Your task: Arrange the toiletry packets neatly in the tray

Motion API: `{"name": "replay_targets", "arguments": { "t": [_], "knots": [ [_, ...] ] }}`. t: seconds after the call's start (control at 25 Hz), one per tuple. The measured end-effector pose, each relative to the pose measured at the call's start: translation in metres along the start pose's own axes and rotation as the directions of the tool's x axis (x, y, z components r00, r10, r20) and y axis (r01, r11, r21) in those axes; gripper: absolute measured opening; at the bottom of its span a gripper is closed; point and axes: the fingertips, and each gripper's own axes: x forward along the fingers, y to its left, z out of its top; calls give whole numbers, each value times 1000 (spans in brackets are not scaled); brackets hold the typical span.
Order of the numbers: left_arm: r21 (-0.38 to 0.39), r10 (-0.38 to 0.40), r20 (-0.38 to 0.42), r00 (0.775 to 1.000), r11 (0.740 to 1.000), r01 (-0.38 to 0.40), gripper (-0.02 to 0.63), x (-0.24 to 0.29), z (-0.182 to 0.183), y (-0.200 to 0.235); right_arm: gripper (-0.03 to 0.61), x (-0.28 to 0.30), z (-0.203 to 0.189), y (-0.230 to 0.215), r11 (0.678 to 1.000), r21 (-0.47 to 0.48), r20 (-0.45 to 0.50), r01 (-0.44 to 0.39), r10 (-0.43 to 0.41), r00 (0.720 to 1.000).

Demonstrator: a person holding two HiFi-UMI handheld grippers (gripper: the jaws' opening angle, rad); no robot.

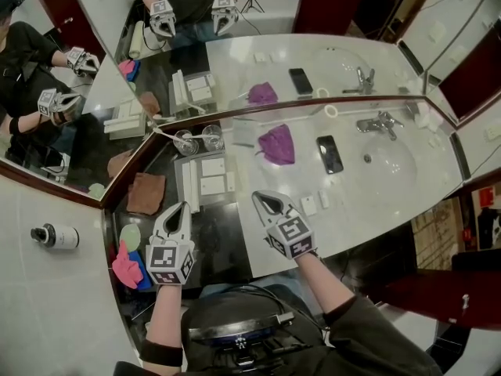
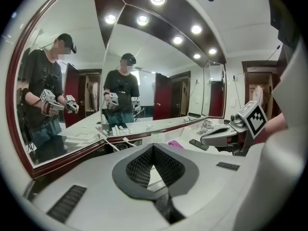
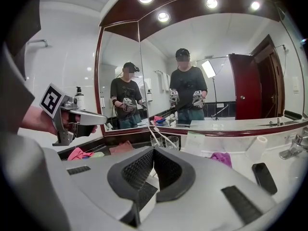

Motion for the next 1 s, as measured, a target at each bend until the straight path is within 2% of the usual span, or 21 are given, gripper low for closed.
{"name": "replay_targets", "arguments": {
  "t": [0.16, 0.36, 0.52, 0.8, 1.0],
  "knots": [
    [-13, 0, 4, 1000, 1000, 0, 0, 0, -5, 6, 18, 11, -9, 4, 1000, 14, -47, 21, -21, 999],
    [-29, -10, 1, 1000, 1000, 10, 0, 2, -12, 12, 21, 37, -26, 3, 996, 32, -175, 87, -80, 981],
    [-37, -21, 4, 1000, 999, 21, 0, 5, -16, 20, 77, 66, -43, -5, 985, 54, -272, 164, -143, 952],
    [-65, -32, -9, 999, 997, 31, 0, 10, -29, 36, 190, 117, -74, -7, 967, 92, -423, 237, -177, 889],
    [-94, -31, -18, 999, 995, 29, 0, 14, -38, 47, 216, 142, -101, -23, 947, 115, -505, 300, -204, 838]
  ]
}}
